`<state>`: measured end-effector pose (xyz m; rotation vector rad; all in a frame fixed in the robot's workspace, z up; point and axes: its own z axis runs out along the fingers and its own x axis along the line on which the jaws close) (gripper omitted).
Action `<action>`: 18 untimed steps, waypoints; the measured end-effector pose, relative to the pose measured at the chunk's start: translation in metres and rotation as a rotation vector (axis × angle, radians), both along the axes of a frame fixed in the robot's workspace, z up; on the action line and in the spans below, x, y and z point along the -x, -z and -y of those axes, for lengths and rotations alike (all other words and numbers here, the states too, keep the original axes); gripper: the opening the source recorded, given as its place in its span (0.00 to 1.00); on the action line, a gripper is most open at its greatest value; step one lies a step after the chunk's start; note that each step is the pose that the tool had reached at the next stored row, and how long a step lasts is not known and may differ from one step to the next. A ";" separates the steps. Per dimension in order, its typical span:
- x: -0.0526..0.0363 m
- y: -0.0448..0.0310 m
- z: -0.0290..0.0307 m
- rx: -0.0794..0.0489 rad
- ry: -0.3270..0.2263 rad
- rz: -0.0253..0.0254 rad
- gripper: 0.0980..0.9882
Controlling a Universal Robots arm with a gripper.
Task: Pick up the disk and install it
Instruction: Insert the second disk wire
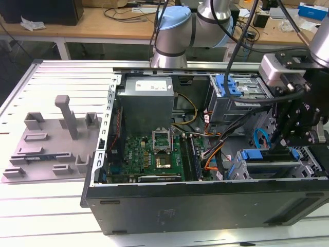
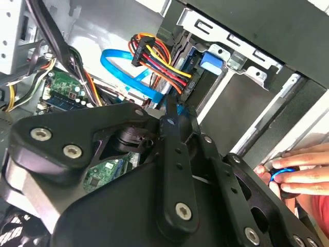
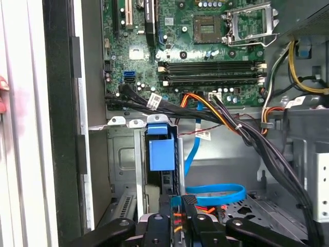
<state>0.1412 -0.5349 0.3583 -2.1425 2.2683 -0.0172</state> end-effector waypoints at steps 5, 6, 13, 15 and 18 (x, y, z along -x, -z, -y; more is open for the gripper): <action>0.0000 -0.0112 -0.0026 0.000 0.000 0.0000 0.15; 0.0000 -0.0113 -0.0028 0.000 0.000 0.0000 0.15; -0.0001 -0.0113 -0.0037 0.001 0.000 0.0000 0.01; 0.0000 -0.0113 -0.0039 0.001 0.000 0.0000 0.01; 0.0000 -0.0112 -0.0043 0.001 0.000 0.0000 0.01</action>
